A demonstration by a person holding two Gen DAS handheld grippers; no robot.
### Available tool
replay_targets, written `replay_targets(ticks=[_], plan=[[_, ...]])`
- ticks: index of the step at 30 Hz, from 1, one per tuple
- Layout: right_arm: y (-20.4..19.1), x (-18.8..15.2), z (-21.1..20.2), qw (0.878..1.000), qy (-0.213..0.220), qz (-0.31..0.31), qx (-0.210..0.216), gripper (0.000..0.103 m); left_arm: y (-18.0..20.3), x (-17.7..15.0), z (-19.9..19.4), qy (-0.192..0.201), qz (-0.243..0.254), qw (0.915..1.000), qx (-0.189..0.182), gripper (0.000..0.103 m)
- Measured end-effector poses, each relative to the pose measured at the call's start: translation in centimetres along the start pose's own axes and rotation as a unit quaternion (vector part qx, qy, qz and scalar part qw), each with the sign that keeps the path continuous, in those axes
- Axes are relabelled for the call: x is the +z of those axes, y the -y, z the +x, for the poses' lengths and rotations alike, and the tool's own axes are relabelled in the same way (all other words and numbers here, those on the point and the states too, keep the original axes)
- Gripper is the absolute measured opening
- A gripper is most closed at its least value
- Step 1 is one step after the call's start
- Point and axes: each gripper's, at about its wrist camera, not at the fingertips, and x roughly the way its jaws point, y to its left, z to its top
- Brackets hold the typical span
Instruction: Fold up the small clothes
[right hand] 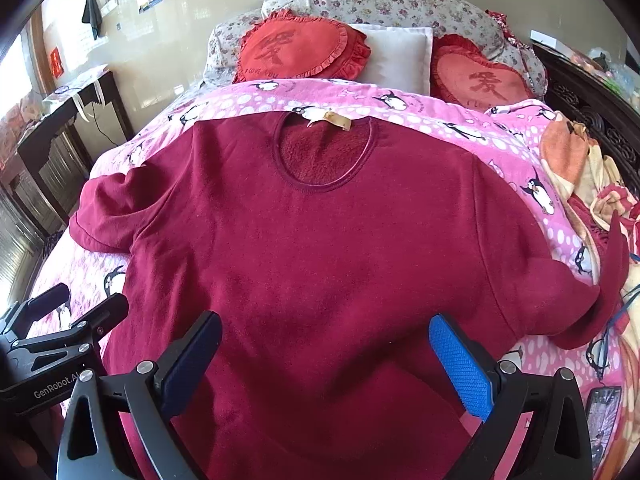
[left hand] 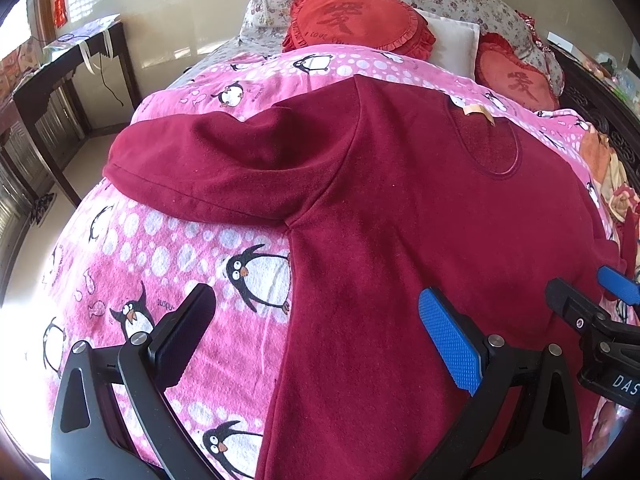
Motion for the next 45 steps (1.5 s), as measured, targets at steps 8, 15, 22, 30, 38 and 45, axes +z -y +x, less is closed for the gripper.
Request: replay_targets(ticks=[8,15,22,30,38,45], plan=[[-0.7,0.3,0.7,1.0,-0.004,-0.003,0.006,0.103,-0.8,0.4,0.4,-0.001,-0.007,1.0,0.003,0.102],[-1.5,0.7,1.2,1.0,-0.006,-0.011,0.009,0.103,-1.9,0.8,0.7,-0.003,-0.018,0.9998,0.007,0.102],[-2.4,0.8,1.9,1.0,-0.008,-0.016,0.009,0.103,-3.1,1.0,1.0,-0.004,-0.025,0.9996,0.012,0.102],[-3.2,1.1,2.7,1.0,-0.013,-0.02,0.01,0.103,-4.5,1.4,1.4,-0.006,-0.035,0.9992,0.018,0.102],[-3.8,1.3,3.4,1.0,-0.016,-0.024,0.012,0.103,-6.2,1.8,1.8,-0.008,-0.045,0.9986,0.028,0.102],[-4.4,1.6,4.1,0.999,-0.02,-0.026,0.017,0.103,-10.7,3.9,2.3,-0.009,-0.078,0.9966,0.026,0.102]])
